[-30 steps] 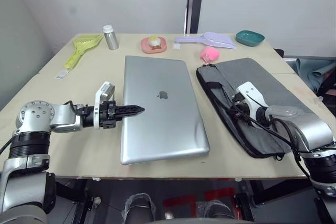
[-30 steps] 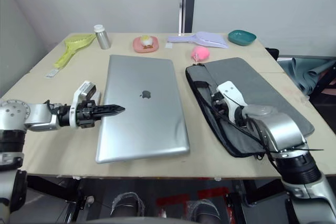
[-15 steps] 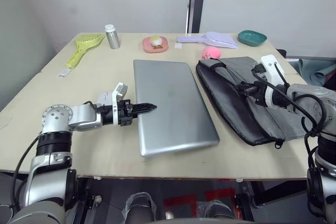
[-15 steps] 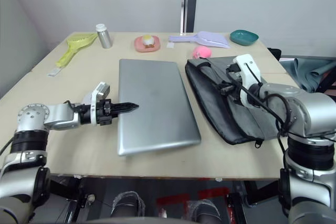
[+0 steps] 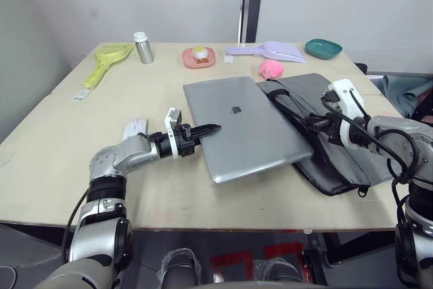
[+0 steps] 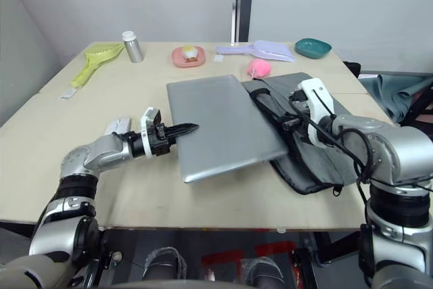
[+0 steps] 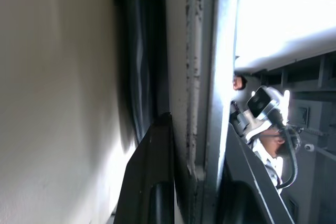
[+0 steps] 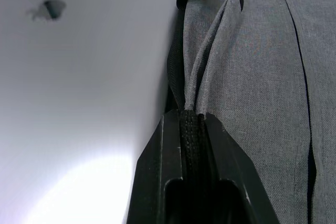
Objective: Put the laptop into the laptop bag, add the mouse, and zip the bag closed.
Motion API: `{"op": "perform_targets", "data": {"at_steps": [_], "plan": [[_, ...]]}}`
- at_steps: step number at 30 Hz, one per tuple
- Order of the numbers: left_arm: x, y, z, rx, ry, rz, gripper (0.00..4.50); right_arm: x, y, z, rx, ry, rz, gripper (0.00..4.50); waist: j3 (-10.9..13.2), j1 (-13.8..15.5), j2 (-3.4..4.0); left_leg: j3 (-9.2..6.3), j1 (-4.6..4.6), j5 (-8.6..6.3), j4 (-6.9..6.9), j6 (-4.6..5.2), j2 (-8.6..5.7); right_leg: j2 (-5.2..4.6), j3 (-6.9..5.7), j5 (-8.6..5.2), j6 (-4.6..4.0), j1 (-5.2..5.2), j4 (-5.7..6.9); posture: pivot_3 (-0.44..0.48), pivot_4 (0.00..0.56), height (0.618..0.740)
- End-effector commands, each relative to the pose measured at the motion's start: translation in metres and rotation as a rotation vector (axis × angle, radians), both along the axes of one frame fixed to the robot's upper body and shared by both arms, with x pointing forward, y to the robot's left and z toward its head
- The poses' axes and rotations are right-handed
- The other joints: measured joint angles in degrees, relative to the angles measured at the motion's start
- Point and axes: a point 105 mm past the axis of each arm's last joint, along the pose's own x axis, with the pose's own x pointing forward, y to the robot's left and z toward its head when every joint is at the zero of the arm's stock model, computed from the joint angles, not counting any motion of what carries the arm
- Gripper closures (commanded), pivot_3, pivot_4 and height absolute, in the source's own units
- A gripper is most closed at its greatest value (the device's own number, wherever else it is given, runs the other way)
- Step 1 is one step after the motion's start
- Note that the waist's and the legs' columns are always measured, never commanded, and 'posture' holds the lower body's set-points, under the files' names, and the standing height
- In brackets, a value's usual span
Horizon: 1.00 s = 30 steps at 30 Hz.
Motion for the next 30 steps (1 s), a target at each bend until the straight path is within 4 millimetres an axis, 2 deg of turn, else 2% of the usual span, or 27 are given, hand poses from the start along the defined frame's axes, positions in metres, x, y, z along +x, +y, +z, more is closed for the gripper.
{"op": "perform_targets", "data": {"at_steps": [1, 8, 16, 21, 25, 30], "plan": [[-0.007, -0.006, 0.027, -0.117, -0.105, -0.04, 4.17, 0.001, 0.006, 0.021, -0.006, -0.1, 0.018, 4.13, 0.0, -0.01, 0.0, 0.0, 0.0, 0.0, 0.0, 0.0, 0.0, 0.0, 0.0, 0.0, 0.0, 0.0, 0.0, 0.0, 0.15, 0.74], [-0.006, -0.015, 0.02, -0.08, -0.081, -0.009, 4.17, -0.003, 0.024, 0.03, 0.049, -0.12, 0.067, 4.13, 0.0, -0.12, 0.0, 0.0, 0.01, 0.01, 0.01, 0.01, 0.0, 0.0, 0.01, 0.02, 0.03, 0.01, 0.01, 0.0, 0.15, 0.74], [-0.004, -0.019, 0.023, -0.1, -0.084, 0.022, 4.17, -0.007, 0.04, 0.024, 0.118, -0.122, 0.097, 4.13, 0.0, -0.13, 0.0, 0.0, 0.01, 0.01, 0.03, 0.01, -0.01, -0.01, 0.02, 0.04, 0.06, 0.02, -0.01, 0.0, 0.15, 0.74], [-0.002, -0.021, 0.027, -0.114, -0.088, 0.028, 4.17, -0.012, 0.06, 0.02, 0.18, -0.122, 0.155, 4.13, 0.0, -0.36, 0.0, 0.01, 0.02, 0.01, 0.03, 0.01, 0.0, 0.0, 0.03, 0.07, 0.12, 0.01, 0.0, 0.0, 0.15, 0.74], [-0.003, -0.026, 0.027, -0.121, -0.088, 0.007, 4.17, -0.017, 0.087, 0.015, 0.25, -0.108, 0.218, 4.13, 0.0, -0.36, 0.0, 0.0, 0.02, 0.02, 0.04, 0.01, -0.01, -0.01, 0.03, 0.08, 0.14, 0.02, -0.02, 0.0, 0.15, 0.74], [-0.011, -0.025, 0.023, -0.093, -0.098, -0.067, 4.17, -0.023, 0.109, 0.006, 0.298, -0.065, 0.271, 4.13, 0.0, -0.37, 0.01, -0.01, 0.0, 0.02, 0.03, 0.0, -0.01, -0.01, 0.01, 0.09, 0.17, 0.01, -0.05, 0.0, 0.15, 0.74]]}}
